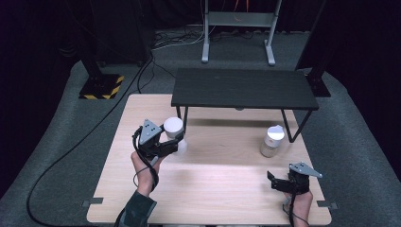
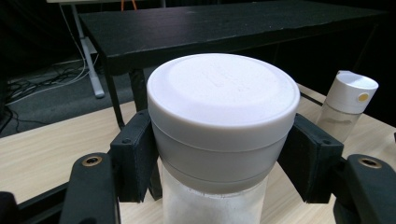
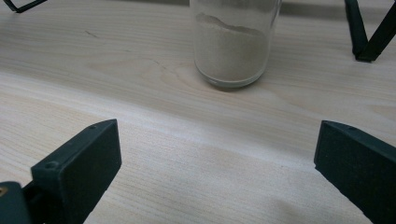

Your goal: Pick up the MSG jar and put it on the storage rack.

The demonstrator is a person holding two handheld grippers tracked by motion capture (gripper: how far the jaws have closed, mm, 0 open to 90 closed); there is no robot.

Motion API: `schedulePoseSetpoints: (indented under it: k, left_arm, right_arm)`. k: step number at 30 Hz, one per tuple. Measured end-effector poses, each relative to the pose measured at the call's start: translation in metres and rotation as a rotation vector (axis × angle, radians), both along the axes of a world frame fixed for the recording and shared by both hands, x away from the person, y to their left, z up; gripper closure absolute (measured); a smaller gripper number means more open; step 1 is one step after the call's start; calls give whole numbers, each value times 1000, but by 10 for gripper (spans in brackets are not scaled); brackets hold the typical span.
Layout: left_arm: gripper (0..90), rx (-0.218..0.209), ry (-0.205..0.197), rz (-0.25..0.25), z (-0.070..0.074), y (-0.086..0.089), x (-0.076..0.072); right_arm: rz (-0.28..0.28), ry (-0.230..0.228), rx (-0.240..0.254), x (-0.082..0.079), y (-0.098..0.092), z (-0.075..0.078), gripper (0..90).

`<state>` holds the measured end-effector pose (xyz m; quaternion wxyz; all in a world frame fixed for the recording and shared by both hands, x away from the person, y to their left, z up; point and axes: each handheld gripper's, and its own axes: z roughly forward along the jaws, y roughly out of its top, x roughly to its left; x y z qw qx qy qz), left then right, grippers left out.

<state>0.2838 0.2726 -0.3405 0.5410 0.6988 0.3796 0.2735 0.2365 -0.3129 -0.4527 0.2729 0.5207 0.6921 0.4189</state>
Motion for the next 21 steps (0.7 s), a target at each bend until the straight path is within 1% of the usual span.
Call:
schedulePoseSetpoints:
  k: [10,21]
  left_arm:
    - [342,9,-9,-8,8,-6,8]
    - [342,7,-11,-15,15,-12,17]
  right_arm:
    - [-1,0,1,0,0,0,0]
    - [1,0,-1,0,0,0,0]
